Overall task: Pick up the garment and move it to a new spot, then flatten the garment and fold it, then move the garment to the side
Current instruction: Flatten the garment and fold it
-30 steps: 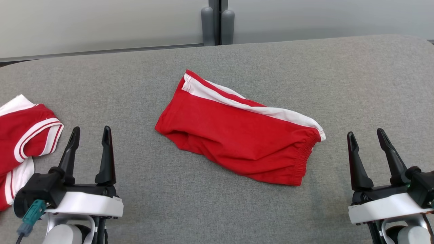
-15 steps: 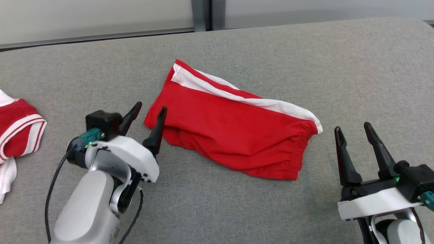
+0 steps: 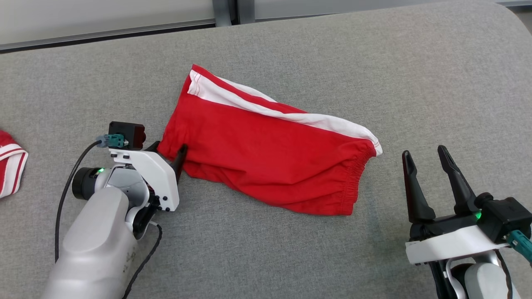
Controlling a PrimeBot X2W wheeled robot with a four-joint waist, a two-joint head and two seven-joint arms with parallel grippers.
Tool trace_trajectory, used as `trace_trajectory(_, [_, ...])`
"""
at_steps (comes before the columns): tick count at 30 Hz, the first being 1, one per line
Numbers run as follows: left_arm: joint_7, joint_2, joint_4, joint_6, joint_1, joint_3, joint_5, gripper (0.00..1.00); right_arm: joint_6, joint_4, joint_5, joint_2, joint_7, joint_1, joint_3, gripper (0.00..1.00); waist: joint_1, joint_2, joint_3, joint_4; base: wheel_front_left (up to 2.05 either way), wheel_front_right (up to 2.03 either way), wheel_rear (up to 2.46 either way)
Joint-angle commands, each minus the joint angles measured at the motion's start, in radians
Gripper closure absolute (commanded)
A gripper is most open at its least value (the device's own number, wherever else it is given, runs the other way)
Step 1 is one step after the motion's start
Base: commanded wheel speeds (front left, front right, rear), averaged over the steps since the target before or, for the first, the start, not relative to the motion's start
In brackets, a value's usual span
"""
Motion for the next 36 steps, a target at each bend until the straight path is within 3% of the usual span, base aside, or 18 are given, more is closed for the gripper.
trace_trajectory(1, [0.009,-0.004,0.039,-0.006,0.001,-0.010,-0.007,0.63,0.000,0.005,0.007,0.002,-0.010,-0.012,-0.001,0.00,0.0000,0.0000,0.003,-0.002,0.00,0.00,0.00])
trace_trajectory(2, [0.010,-0.005,0.052,-0.007,-0.005,-0.017,-0.006,1.00,0.000,0.006,0.008,0.002,-0.012,-0.013,-0.002,0.00,0.0000,0.0000,0.004,-0.004,0.00,0.00,0.00])
trace_trajectory(12, [-0.109,0.013,0.030,-0.001,0.040,-0.013,-0.023,1.00,0.000,0.012,0.007,0.004,-0.012,0.008,-0.029,0.00,0.0000,0.0000,-0.022,0.020,0.00,0.00,0.00])
trace_trajectory(18, [-0.165,0.039,-0.113,0.038,0.212,0.019,-0.054,1.00,0.000,0.009,0.013,-0.002,-0.002,0.036,-0.046,0.00,0.0000,0.0000,-0.057,0.055,0.00,0.00,0.00])
trace_trajectory(26, [-0.129,0.054,-0.363,0.111,0.442,0.050,-0.105,1.00,0.000,-0.005,0.021,-0.017,0.016,0.066,-0.044,0.00,0.0000,0.0000,-0.091,0.074,0.00,0.00,0.00])
trace_trajectory(27, [-0.127,0.057,-0.400,0.120,0.461,0.053,-0.107,0.98,0.000,-0.008,0.020,-0.018,0.020,0.070,-0.046,0.00,0.0000,0.0000,-0.094,0.077,0.00,0.00,0.00])
trace_trajectory(29, [-0.113,0.065,-0.458,0.139,0.494,0.054,-0.103,0.25,0.000,-0.016,0.013,-0.023,0.023,0.070,-0.047,0.00,0.0000,0.0000,-0.096,0.077,0.00,0.00,0.00])
trace_trajectory(30, [-0.116,0.067,-0.483,0.154,0.509,0.056,-0.101,0.00,0.000,-0.017,0.011,-0.024,0.028,0.071,-0.048,0.00,0.0000,0.0000,-0.097,0.077,0.00,0.00,0.00])
trace_trajectory(36, [-0.205,0.087,-0.629,0.225,0.547,0.085,-0.045,0.00,0.000,-0.038,-0.010,-0.029,0.039,0.077,-0.060,0.00,0.0000,0.0000,-0.113,0.079,0.00,0.00,0.00])
